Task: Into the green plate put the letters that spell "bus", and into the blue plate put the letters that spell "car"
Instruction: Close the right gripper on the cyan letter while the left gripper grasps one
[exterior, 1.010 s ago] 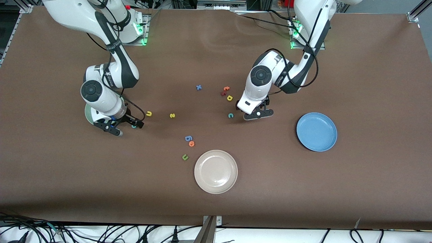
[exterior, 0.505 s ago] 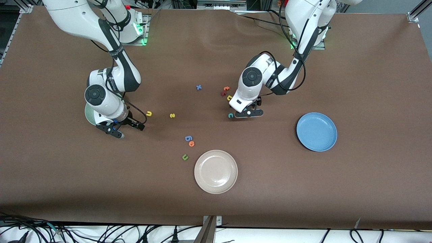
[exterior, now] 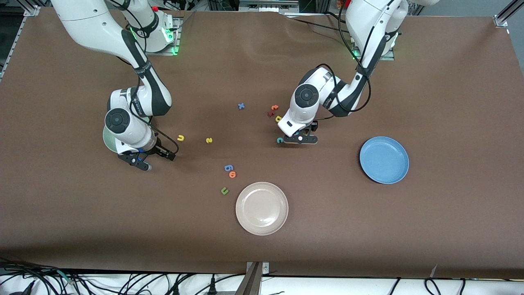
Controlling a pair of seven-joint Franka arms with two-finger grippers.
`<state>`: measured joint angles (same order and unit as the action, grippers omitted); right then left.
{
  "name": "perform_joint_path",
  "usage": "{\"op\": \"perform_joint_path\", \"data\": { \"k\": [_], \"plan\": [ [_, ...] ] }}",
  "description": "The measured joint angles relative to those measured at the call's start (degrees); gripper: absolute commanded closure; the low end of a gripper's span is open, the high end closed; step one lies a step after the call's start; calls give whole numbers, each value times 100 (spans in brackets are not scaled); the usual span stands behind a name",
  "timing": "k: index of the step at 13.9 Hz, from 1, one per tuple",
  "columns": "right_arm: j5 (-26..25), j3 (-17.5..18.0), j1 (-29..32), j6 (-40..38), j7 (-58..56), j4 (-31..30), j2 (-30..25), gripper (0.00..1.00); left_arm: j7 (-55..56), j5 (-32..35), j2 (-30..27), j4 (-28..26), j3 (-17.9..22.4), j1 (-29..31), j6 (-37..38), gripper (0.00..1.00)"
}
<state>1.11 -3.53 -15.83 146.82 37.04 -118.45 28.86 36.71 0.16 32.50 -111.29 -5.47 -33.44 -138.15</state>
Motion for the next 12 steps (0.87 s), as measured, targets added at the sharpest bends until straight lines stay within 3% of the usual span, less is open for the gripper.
{"op": "perform_joint_path", "data": {
  "k": [3,8,10,12],
  "plan": [
    [0,0,0,-10,26,9,1,32,-4,0,59,0,-11,-21,0,44],
    [0,0,0,-178,31,16,2,31,9,0,102,25,-50,-24,-8,65],
    [0,0,-1,-213,33,16,2,31,23,0,103,26,-51,-22,-8,66],
    [0,0,-1,-253,34,16,2,31,30,0,104,36,-60,-23,-9,73]
  ]
}}
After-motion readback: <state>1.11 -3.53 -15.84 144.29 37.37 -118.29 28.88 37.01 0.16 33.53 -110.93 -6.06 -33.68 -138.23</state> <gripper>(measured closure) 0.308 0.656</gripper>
